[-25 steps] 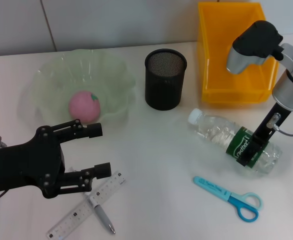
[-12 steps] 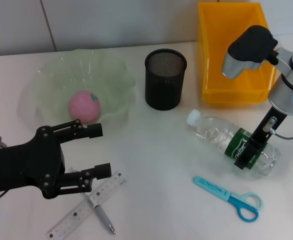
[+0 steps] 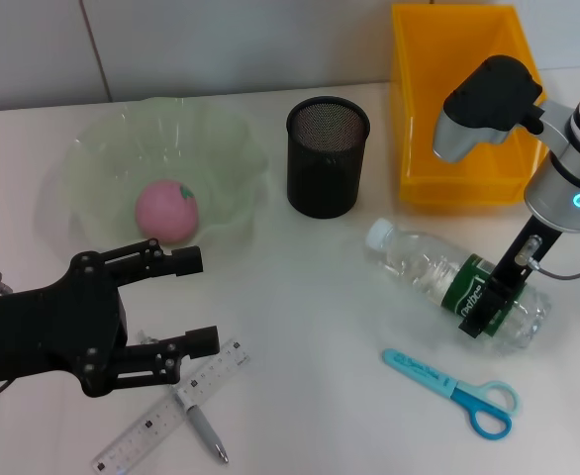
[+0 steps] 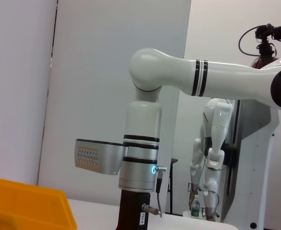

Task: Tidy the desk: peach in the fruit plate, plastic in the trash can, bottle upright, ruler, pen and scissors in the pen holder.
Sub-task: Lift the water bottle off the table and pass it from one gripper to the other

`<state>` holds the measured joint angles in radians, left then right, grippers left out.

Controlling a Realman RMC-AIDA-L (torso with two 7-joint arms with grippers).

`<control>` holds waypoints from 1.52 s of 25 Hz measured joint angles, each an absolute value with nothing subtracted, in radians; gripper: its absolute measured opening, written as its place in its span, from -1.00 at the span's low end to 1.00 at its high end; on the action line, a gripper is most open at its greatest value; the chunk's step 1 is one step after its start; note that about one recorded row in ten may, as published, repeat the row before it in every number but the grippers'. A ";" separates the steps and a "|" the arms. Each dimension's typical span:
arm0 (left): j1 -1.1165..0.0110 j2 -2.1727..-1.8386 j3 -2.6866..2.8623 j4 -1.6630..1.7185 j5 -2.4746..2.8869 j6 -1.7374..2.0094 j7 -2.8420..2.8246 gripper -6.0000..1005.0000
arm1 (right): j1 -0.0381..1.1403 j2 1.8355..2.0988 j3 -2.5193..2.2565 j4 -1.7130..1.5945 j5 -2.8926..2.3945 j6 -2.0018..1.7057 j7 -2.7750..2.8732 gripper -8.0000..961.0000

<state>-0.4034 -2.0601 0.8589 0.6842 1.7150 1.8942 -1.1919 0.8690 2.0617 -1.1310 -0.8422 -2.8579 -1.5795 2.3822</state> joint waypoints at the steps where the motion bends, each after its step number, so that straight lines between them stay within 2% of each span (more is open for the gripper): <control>1: -0.403 -2.060 0.859 0.684 1.715 1.894 -1.192 0.58 | 0.869 2.062 -1.131 -0.842 -2.858 -1.580 2.382 0.61; 24: -0.397 -2.057 0.859 0.684 1.690 1.899 -1.196 0.58 | 0.844 2.063 -1.119 -0.911 -2.809 -1.603 2.336 0.61; 33: -0.400 -2.057 0.848 0.686 1.689 1.903 -1.202 0.58 | 0.791 2.063 -1.114 -0.992 -2.745 -1.618 2.288 0.61; 38: -0.400 -2.058 0.846 0.686 1.689 1.904 -1.204 0.58 | 0.723 2.063 -1.113 -1.092 -2.667 -1.635 2.228 0.61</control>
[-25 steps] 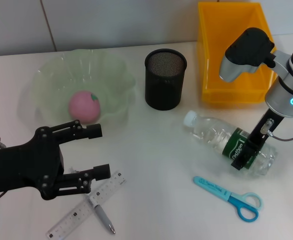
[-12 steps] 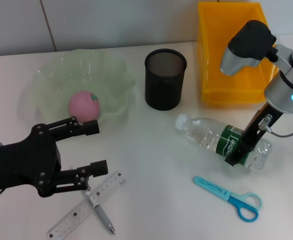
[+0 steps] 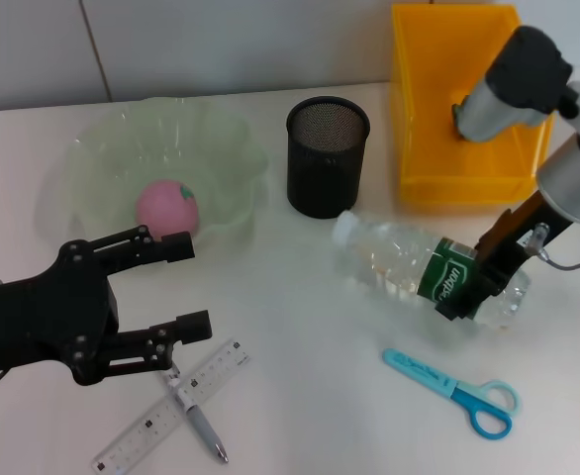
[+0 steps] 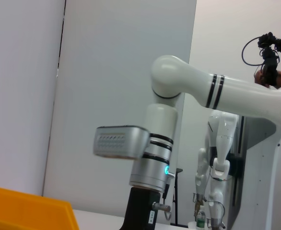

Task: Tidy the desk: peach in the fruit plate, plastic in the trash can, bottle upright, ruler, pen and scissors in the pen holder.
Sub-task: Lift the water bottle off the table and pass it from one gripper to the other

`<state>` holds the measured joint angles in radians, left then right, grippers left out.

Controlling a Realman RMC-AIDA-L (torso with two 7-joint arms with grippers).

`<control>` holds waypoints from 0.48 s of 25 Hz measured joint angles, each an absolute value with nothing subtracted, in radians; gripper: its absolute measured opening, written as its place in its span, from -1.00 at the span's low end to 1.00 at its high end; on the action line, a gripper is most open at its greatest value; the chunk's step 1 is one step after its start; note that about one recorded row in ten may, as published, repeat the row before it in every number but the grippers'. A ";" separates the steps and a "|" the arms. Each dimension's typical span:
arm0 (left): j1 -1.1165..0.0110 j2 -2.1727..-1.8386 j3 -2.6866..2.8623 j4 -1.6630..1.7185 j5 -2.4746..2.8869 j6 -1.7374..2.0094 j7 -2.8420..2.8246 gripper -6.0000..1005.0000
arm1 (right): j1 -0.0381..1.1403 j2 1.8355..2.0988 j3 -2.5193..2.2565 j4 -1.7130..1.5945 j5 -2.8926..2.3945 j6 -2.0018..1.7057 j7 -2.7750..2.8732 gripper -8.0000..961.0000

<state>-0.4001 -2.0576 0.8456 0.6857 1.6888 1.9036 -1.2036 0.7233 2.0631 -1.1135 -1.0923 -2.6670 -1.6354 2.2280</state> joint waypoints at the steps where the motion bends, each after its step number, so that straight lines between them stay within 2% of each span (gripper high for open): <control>1: -0.399 -2.059 0.837 0.686 1.687 1.905 -1.205 0.58 | 0.704 2.064 -1.113 -1.118 -2.643 -1.637 2.216 0.61; 7: -0.391 -2.060 0.834 0.685 1.656 1.916 -1.219 0.58 | 0.569 2.065 -1.110 -1.268 -2.473 -1.644 2.122 0.61; 12: -0.388 -2.061 0.834 0.682 1.648 1.923 -1.219 0.58 | 0.501 2.071 -1.052 -1.302 -2.361 -1.640 2.024 0.61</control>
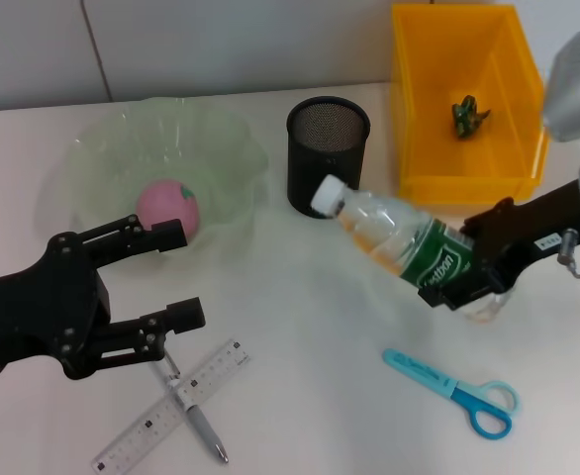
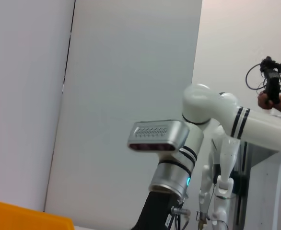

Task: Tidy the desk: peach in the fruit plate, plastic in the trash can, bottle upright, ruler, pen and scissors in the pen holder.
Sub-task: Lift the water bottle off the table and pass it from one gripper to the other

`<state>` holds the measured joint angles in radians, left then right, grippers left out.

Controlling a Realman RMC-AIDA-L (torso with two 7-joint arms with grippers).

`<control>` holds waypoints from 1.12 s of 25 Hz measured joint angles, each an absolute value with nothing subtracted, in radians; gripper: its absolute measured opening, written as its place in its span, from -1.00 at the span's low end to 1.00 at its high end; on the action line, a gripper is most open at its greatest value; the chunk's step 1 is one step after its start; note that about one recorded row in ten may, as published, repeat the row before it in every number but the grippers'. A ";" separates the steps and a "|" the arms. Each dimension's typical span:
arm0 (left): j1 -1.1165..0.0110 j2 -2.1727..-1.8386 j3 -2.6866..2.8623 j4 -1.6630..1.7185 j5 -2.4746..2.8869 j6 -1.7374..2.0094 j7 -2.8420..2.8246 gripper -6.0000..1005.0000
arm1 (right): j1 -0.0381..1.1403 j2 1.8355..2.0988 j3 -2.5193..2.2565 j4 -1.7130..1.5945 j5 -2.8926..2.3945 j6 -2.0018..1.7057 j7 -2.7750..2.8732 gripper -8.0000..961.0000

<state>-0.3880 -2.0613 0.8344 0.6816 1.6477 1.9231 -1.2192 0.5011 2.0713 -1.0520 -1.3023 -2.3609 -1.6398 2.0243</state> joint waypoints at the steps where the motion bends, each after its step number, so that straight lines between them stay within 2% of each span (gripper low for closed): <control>1: -0.388 -2.061 0.834 0.682 1.648 1.923 -1.219 0.57 | 0.501 2.071 -1.052 -1.302 -2.361 -1.640 2.024 0.61; 5: -0.388 -2.063 0.834 0.676 1.644 1.922 -1.219 0.57 | 0.452 2.075 -0.970 -1.280 -2.205 -1.639 1.881 0.61; 14: -0.395 -2.065 0.834 0.642 1.613 1.900 -1.204 0.57 | 0.423 2.075 -0.890 -1.088 -1.939 -1.640 1.594 0.61; 28: -0.442 -2.067 0.826 0.524 1.556 1.819 -1.134 0.57 | 0.492 2.076 -0.884 -0.720 -1.750 -1.693 1.225 0.61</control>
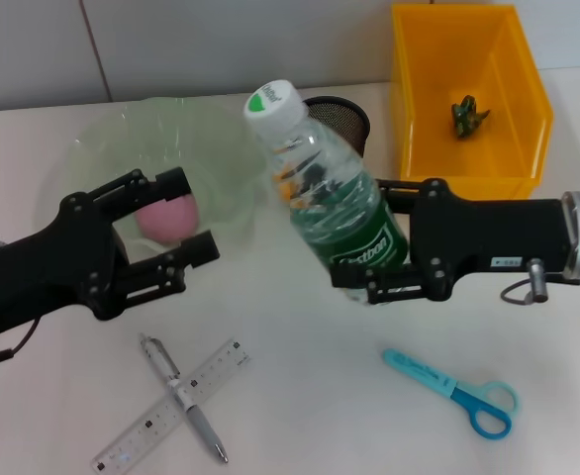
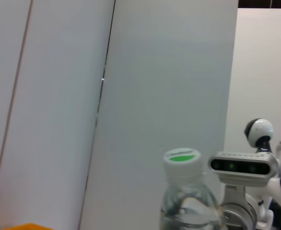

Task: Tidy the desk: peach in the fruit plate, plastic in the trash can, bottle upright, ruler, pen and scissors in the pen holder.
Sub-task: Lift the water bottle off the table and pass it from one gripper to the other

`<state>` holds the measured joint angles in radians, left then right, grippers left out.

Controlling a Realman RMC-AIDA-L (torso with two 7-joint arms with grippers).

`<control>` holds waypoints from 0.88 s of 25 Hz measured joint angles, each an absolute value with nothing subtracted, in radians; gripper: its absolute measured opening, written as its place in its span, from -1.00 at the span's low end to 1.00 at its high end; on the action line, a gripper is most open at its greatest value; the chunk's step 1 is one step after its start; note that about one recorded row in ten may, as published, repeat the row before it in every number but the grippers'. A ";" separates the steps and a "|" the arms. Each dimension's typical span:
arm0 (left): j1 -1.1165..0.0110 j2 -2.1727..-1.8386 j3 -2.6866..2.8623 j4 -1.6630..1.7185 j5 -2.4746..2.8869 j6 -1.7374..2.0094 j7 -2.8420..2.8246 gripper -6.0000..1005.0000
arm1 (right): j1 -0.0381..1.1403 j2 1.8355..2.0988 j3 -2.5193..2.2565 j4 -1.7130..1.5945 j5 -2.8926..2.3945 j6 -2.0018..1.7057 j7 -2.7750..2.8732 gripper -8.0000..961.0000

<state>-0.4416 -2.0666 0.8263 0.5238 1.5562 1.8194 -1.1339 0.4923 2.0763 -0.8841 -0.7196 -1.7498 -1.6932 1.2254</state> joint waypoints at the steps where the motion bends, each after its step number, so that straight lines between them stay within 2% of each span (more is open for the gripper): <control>1: -0.442 -2.067 0.826 0.524 1.556 1.819 -1.134 0.57 | 0.492 2.076 -0.884 -0.720 -1.750 -1.693 1.225 0.61; 12: -0.483 -2.070 0.816 0.425 1.465 1.826 -1.126 0.57 | 0.556 2.079 -0.894 -0.585 -1.738 -1.711 1.147 0.61; 22: -0.508 -2.071 0.819 0.382 1.430 1.863 -1.128 0.57 | 0.567 2.080 -0.903 -0.570 -1.738 -1.712 1.138 0.61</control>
<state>-0.5078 -2.0713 0.8187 0.3819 1.4301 1.8632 -1.1280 0.5673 2.0800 -0.9028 -0.5700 -1.7378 -1.7120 1.1382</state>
